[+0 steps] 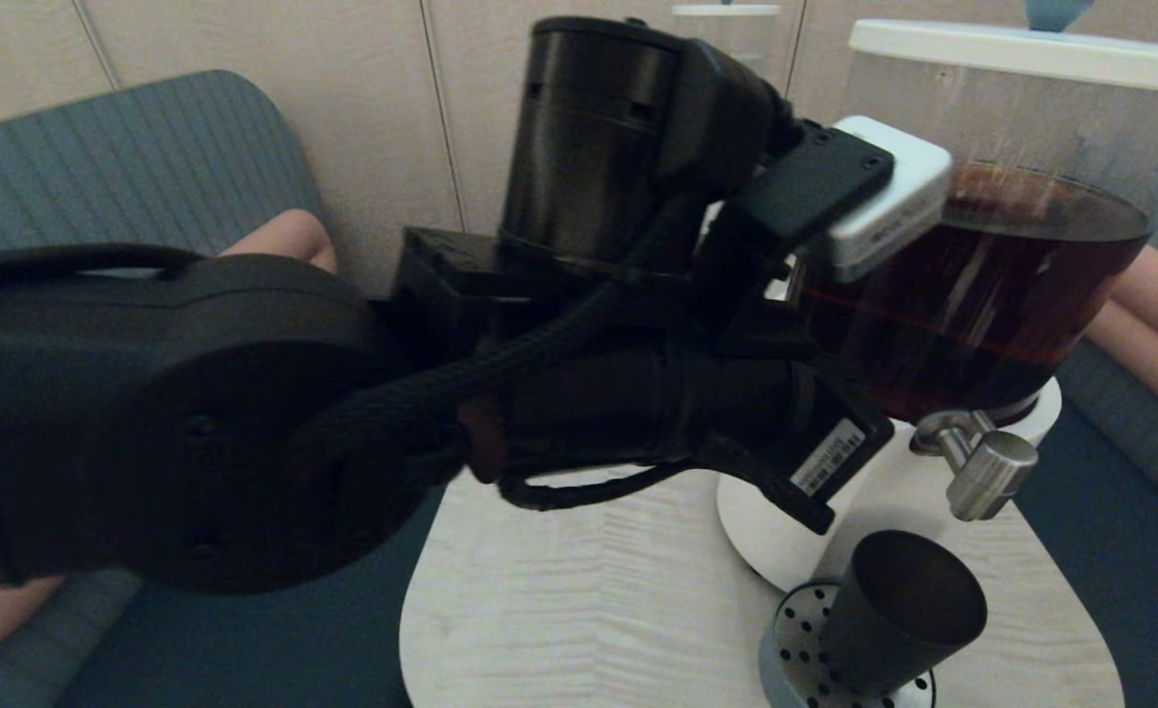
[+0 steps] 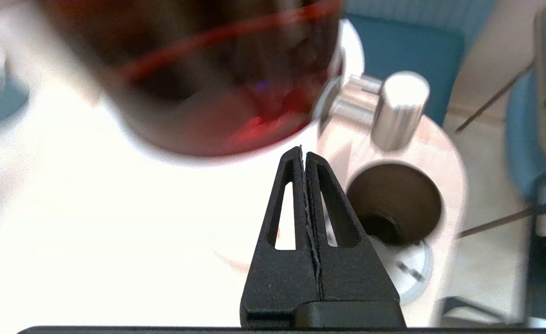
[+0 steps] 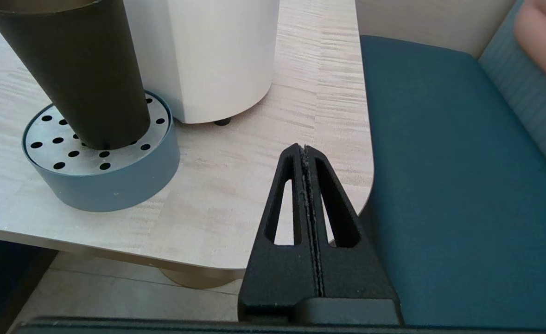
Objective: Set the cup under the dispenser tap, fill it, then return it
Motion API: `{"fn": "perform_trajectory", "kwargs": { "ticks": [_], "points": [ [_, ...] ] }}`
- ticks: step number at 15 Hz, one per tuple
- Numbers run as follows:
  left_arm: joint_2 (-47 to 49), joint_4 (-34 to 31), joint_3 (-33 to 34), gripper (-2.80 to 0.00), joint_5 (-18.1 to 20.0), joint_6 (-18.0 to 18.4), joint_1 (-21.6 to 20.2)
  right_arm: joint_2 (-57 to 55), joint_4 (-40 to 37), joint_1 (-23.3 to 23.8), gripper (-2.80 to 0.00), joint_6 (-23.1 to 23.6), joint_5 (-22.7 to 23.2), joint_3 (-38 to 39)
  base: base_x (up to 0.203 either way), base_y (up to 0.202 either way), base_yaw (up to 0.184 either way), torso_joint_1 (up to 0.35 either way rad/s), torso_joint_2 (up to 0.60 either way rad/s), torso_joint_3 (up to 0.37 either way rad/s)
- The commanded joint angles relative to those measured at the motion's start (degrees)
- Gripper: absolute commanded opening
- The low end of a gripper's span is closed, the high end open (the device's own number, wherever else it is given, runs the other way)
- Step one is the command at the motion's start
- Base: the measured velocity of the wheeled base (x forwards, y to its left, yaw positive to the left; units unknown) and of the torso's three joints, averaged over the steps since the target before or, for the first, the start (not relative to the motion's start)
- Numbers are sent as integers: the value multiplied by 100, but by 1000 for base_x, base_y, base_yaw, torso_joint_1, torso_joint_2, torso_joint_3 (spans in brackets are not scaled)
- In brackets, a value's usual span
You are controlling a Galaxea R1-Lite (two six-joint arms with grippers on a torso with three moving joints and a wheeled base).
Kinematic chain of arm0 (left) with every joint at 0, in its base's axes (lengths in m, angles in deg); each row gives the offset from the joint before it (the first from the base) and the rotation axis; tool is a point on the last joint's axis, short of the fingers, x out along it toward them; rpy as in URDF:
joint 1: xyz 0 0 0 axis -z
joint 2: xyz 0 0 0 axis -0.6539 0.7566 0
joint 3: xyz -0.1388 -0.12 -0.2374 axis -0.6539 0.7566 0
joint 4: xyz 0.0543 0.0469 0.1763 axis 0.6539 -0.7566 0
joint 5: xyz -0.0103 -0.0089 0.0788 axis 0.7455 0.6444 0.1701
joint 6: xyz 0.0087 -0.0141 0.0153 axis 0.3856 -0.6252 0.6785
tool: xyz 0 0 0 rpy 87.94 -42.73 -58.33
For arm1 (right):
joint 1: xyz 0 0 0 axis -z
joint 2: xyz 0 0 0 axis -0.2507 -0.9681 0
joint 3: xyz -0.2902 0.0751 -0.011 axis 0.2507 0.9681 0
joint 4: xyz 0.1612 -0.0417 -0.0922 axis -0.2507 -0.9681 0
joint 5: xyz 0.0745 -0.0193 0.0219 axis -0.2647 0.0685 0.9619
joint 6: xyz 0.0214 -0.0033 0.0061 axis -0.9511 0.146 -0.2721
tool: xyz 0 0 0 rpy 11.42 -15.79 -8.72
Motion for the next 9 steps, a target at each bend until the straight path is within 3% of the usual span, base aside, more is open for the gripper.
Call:
{"fn": "perform_trajectory", "kwargs": {
  "ticks": [1,4,9],
  "points": [
    [-727,34,424,-280,32,-184,-198,11,5,-2,-280,5,4,18,0,0,0,0,0,0],
    [-1428,59,1052,-280,558,-355,-964,9,5,6,-280,5,4,18,0,0,0,0,0,0],
    [-2619,189,2839,-280,2156,-291,-2490,2,5,7,-280,5,4,18,0,0,0,0,0,0]
  ]
}}
